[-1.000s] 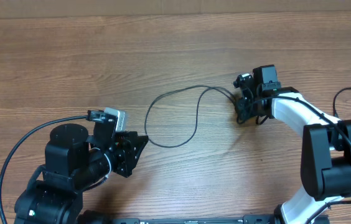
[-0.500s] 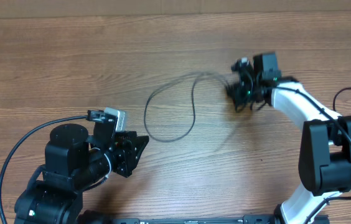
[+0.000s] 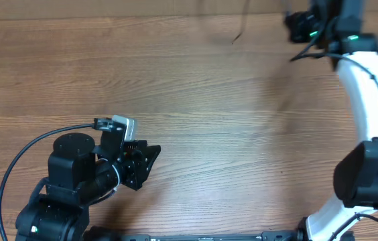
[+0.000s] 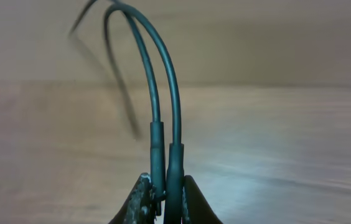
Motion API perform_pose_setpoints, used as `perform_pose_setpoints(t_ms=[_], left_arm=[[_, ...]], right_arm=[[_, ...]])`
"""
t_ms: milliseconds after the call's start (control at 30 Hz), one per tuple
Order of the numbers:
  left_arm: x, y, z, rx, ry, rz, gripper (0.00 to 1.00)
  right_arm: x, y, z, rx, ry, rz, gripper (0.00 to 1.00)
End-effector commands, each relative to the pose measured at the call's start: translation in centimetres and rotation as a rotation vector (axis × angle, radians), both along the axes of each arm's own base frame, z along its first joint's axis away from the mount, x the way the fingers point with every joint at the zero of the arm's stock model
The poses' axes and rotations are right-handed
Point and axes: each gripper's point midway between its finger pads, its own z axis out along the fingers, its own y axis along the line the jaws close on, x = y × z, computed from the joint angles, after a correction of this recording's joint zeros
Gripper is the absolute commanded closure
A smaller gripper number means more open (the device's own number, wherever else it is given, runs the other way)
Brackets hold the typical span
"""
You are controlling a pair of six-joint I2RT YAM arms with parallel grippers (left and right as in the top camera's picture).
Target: Untangle cables
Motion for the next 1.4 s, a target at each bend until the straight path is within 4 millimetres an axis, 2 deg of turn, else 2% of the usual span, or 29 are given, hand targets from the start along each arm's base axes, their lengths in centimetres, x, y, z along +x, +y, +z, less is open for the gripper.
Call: perform_pose_setpoints(t_ms=[0, 200, 433, 533, 667, 833, 967, 1000, 1033, 1067, 1100, 1200, 1300, 1367], left_arm=[[0.1, 0.0, 0.4, -0.015, -0.015, 0.007, 0.62], [0.5, -0.1, 0.9, -0.025, -0.043, 0.008, 0.61], [0.7, -0.1, 1.2, -0.029, -0.057, 0.008, 0.6], [0.7, -0.2, 1.3, -0.03, -0.058, 0.008, 0.59], [0.6, -0.2, 1.3, -0.034, -0.057, 0.002, 0.59], [0.7, -0.2, 1.3, -0.043, -0.051, 0.01, 0.59], [0.9, -0.3, 1.7, -0.062, -0.052, 0.022, 0.59], [0.9, -0.3, 1.7, -0.066, -0.051, 0.025, 0.59], [1.0, -0.3, 1.7, -0.067, -0.05, 0.026, 0.59], [1.0, -0.3, 1.7, -0.069, -0.049, 0.027, 0.58], [1.0, -0.3, 1.7, -0.069, -0.049, 0.026, 0.58], [1.0, -0.3, 1.7, -0.068, -0.05, 0.026, 0.57], [1.1, -0.4, 1.8, -0.067, -0.057, 0.024, 0.57], [1.3, -0.4, 2.2, -0.066, -0.081, 0.019, 0.57]], right_arm=[[-0.4, -5.5, 4.2, 0.001, -0.07, -0.112, 0.92], [-3.1, -15.8, 3.2, 0.004, -0.014, -0.317, 0.95], [-9.0, -27.3, 2.0, 0.041, 0.049, -0.603, 0.95], [-11.5, -31.2, 2.1, 0.039, 0.045, -0.691, 0.95], [-14.4, -35.3, 2.4, -0.036, 0.038, -0.747, 0.95], [-19.1, -40.6, 2.2, -0.132, 0.081, -0.961, 0.96], [-23.3, -43.7, 2.1, -0.185, 0.134, -1.207, 0.96], [-24.2, -44.2, 2.0, -0.185, 0.145, -1.265, 0.93], [-24.8, -44.5, 2.0, -0.177, 0.145, -1.31, 0.65], [-25.0, -44.7, 2.0, -0.166, 0.142, -1.326, 0.16], [-24.9, -44.6, 2.0, -0.162, 0.141, -1.321, 0.0], [-24.4, -44.1, 1.8, -0.142, 0.141, -1.291, 0.0], [-22.0, -42.2, 1.5, -0.099, 0.132, -1.163, 0.0], [-19.8, -40.1, 1.9, -0.062, 0.104, -1.032, 0.0]])
